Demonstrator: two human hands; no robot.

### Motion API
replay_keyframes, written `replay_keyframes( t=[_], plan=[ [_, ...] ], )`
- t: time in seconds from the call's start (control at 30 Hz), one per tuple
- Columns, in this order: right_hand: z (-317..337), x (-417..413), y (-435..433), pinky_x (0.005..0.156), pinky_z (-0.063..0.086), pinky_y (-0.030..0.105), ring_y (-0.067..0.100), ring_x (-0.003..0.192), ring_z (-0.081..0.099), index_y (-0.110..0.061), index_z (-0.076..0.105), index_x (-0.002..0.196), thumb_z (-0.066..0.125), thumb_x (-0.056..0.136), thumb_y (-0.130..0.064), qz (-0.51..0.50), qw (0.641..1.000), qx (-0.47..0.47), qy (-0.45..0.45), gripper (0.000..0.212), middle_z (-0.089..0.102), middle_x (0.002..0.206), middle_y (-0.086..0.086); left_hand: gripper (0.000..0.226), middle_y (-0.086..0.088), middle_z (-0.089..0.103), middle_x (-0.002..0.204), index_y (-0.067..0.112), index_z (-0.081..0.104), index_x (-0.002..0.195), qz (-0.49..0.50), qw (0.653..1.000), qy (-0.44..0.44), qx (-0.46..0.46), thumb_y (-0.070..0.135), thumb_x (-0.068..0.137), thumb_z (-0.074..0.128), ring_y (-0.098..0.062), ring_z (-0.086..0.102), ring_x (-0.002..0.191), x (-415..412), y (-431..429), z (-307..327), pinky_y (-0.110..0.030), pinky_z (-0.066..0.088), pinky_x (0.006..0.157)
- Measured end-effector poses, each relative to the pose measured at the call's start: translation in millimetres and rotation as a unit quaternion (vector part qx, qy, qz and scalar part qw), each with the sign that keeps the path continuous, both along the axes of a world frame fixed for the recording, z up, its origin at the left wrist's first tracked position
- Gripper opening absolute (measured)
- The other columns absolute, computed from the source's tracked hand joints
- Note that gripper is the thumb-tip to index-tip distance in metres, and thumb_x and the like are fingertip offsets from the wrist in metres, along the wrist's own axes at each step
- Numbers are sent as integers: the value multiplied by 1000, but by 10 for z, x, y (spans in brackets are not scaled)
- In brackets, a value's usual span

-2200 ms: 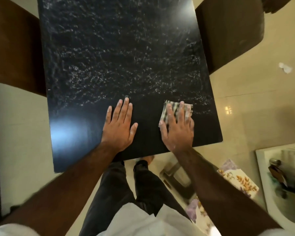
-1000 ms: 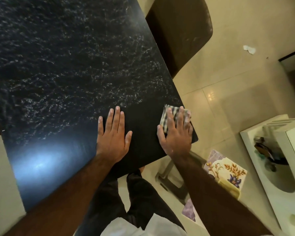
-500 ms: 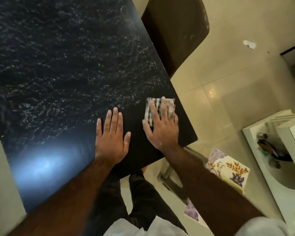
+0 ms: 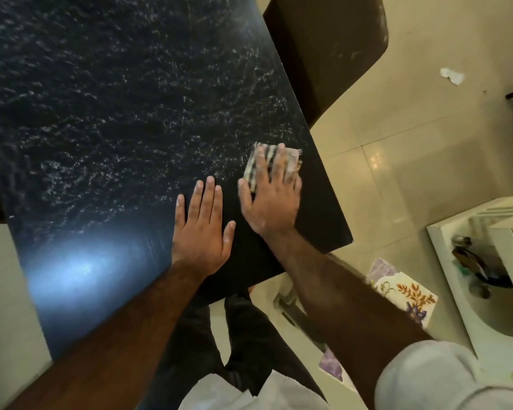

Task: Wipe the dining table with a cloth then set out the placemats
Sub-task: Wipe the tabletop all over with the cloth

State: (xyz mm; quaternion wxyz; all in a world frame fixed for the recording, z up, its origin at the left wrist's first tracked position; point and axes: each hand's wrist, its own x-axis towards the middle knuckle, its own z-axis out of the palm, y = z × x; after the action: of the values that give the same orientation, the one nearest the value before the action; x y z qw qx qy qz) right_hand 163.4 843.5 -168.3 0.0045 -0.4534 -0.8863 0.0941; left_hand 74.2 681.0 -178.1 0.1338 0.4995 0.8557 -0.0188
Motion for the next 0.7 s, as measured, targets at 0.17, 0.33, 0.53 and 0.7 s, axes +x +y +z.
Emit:
replay_keyframes(
  t=[0.17,0.33,0.53,0.7],
  plan=[
    [-22,338,-226,129,31,59,41,170,16,-29,20,178,36,109,-73,35,999,3,-1,84,11,186,15,84,-12,-19,185,9,-5,176,-7,1000,-1,-9,60,113,15,-29,-14,172,-24,-17,-5,-63,7,138],
    [-40,684,249,129,33,63,45,169,17,-25,17,179,31,110,-73,-65,997,10,-34,84,17,183,19,91,-13,-18,185,8,-5,176,45,999,-4,-10,67,111,15,-30,-12,172,-117,-310,-9,-60,7,139],
    [-1,-14,334,131,30,62,48,167,19,-21,19,178,32,109,-73,-102,995,-6,-9,87,16,183,22,90,-14,-9,186,6,2,177,76,997,4,4,64,111,22,-31,-7,173,-197,-754,-12,-62,9,138],
    [56,-188,-387,128,31,58,42,169,19,-23,24,178,36,110,-69,-4,1000,-12,20,83,15,185,17,88,-14,-7,186,5,4,177,78,997,10,12,62,111,23,-32,-5,173,-171,-725,-4,-62,9,138]
  ],
)
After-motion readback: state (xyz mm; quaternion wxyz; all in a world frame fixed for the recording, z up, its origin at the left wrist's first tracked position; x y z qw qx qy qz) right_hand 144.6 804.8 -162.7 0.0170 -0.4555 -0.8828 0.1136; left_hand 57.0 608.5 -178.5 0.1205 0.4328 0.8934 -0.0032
